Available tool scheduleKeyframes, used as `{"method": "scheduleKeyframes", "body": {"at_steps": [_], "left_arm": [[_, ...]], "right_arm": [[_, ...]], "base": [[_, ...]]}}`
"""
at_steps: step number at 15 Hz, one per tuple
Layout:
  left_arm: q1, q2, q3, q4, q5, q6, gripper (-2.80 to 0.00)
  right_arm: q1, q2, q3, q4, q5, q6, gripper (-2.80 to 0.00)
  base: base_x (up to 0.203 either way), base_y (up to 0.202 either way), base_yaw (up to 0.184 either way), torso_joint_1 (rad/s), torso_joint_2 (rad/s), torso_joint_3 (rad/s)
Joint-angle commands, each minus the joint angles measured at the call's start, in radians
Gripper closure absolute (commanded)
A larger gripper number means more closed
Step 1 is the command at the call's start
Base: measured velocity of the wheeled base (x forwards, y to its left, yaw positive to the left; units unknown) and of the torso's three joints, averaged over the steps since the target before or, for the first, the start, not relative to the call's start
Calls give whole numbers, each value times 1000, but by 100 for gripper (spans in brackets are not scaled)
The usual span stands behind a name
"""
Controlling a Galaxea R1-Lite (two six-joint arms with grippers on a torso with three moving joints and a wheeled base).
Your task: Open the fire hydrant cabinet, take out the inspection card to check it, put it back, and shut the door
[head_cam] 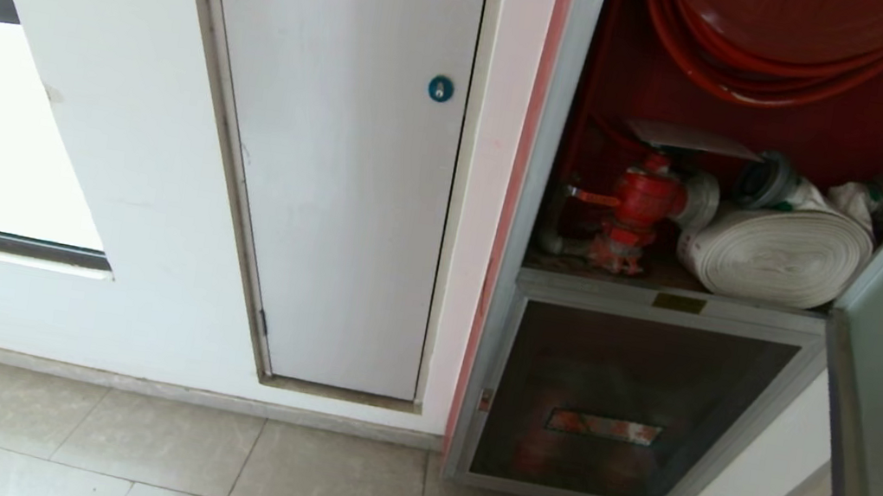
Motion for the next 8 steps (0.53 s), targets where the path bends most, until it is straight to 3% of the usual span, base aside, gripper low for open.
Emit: {"method": "scheduleKeyframes", "body": {"at_steps": [1,8], "left_arm": [[0,1,0,0,0,0,0],[0,1,0,0,0,0,0]], "right_arm": [[100,-14,2,-3,-1,-1,0],[438,-13,4,14,7,-1,0]], "base": [[0,0,0,0,0,0],[0,0,0,0,0,0]]}}
